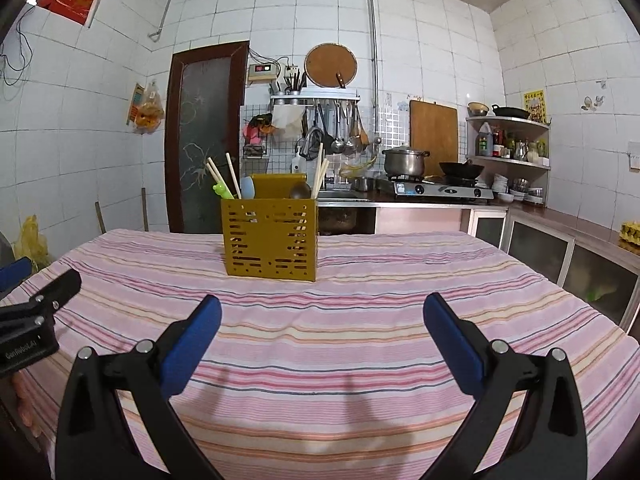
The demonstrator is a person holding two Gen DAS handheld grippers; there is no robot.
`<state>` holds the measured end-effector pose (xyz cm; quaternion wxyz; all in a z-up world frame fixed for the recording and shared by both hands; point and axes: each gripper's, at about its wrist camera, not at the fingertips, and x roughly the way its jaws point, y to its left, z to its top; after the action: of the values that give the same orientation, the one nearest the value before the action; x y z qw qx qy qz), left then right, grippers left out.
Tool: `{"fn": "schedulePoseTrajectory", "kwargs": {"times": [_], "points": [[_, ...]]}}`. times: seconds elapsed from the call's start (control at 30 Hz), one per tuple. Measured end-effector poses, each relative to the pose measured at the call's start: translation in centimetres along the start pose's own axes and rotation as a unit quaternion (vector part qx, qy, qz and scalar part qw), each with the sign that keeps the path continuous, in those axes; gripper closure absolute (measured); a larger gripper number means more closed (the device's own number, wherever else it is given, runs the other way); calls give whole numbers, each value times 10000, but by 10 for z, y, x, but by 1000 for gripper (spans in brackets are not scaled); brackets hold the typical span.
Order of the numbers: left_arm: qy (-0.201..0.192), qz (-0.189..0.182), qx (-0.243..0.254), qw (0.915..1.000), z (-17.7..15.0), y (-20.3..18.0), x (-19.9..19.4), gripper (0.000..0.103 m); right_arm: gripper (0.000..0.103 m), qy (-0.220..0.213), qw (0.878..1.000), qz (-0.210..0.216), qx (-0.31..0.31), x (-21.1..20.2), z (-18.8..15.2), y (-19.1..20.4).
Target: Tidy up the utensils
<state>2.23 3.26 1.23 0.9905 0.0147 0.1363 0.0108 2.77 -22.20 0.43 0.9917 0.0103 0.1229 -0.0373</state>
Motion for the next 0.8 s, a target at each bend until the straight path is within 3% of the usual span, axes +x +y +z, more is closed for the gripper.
{"fn": "schedulePoseTrajectory", "kwargs": {"times": [0.8], "points": [[30,-177,-149,9997,-3,5,2,5,4,-9,9999,-40,-95,0,2,2]]}}
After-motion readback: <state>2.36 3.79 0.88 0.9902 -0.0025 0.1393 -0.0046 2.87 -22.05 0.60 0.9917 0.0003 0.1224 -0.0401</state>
